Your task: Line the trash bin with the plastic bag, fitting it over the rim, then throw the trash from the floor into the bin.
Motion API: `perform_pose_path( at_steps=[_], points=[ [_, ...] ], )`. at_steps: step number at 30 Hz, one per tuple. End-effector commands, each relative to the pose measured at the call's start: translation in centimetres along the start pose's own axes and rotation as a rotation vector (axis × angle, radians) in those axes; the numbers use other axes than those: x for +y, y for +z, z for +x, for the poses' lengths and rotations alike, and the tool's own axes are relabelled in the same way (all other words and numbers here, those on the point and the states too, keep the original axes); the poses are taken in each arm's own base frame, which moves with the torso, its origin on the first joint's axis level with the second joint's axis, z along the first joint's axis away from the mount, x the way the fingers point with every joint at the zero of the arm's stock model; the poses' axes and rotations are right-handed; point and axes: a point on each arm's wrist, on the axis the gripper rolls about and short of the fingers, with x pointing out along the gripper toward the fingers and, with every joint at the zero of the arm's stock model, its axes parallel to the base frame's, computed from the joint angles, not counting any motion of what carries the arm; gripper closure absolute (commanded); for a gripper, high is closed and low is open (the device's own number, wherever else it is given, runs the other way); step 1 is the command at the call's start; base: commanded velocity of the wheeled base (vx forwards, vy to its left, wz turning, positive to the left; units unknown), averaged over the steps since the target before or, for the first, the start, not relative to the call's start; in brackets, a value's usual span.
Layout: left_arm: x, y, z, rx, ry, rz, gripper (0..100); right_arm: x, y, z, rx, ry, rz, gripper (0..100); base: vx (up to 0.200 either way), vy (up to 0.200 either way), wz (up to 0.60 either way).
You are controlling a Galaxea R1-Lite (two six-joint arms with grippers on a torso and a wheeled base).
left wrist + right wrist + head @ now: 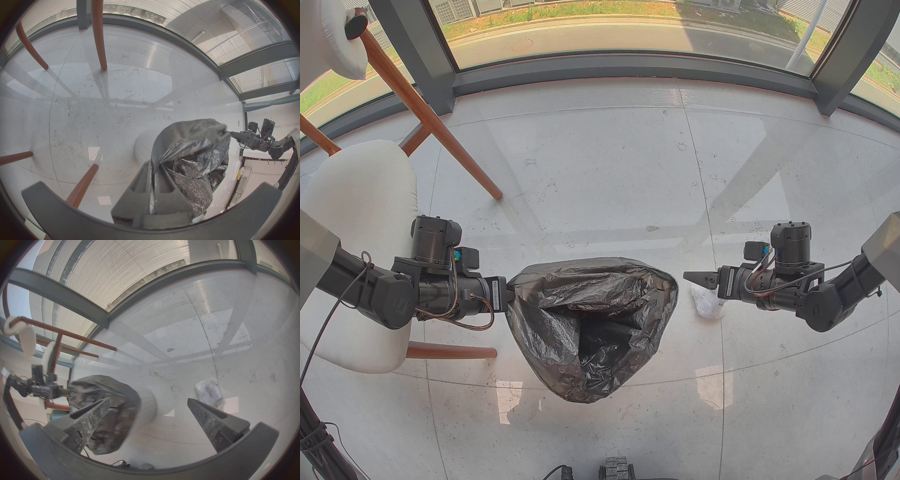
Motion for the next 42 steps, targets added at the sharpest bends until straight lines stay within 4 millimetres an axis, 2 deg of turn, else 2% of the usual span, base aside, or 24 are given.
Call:
perform_pose_path(
  at_steps=[1,6,14,15,20,23,25,28,31,34,36,37,42],
  points=[
    [0.0,0.1,0.2,-0.02,-0.008,0.004,100,2.1,2.2,-3.4,-0.072,0.076,0.044,0,0.0,0.0,0.0],
    [-0.1,0.2,0.3,-0.031,-0.02,0.008,100,4.2,3.4,-6.3,-0.091,0.193,0.205,0,0.0,0.0,0.0],
    [-0.2,0.6,0.3,-0.043,-0.02,0.016,100,5.1,3.1,-7.6,-0.092,0.206,0.211,0,0.0,0.0,0.0],
    [-0.1,0.6,0.3,-0.047,-0.016,0.017,0,5.1,3.1,-7.6,-0.093,0.207,0.21,0,0.0,0.0,0.0],
    [-0.1,0.6,0.0,-0.057,-0.016,0.028,0,5.5,3.5,-8.8,-0.123,0.198,0.205,0,0.0,0.0,0.0],
    [-0.1,0.4,-0.1,-0.054,-0.016,0.035,0,5.1,2.2,-9.4,-0.102,0.15,0.214,0,0.0,0.0,0.0],
    [-0.7,1.0,-1.3,-0.099,-0.036,0.048,0,4.3,1.1,-9.5,-0.09,0.087,0.195,0,0.0,0.0,0.0],
    [-2.5,1.8,-3.2,-0.154,-0.09,0.082,0,2.0,0.0,-9.3,-0.087,-0.06,0.155,0,0.0,0.0,0.0],
    [-5.1,1.8,-5.6,-0.182,-0.198,0.128,0,-0.6,-1.0,-8.6,-0.056,-0.156,0.111,0,0.0,0.0,0.0],
    [-6.5,1.4,-8.2,-0.21,-0.265,0.159,0,-2.6,-1.4,-7.9,-0.024,-0.209,0.053,0,0.0,0.0,0.0],
    [-6.7,1.1,-8.8,-0.214,-0.276,0.165,0,-3.2,-1.6,-7.6,-0.012,-0.223,0.03,0,0.0,0.0,0.0],
    [-7.0,0.4,-10.3,-0.226,-0.29,0.173,0,-4.6,-2.4,-6.7,0.027,-0.252,-0.018,0,0.0,0.0,0.0],
    [-7.0,-1.1,-12.2,-0.263,-0.303,0.19,0,-7.4,-4.3,-3.7,0.054,-0.286,-0.066,0,0.0,0.0,0.0]
  ],
)
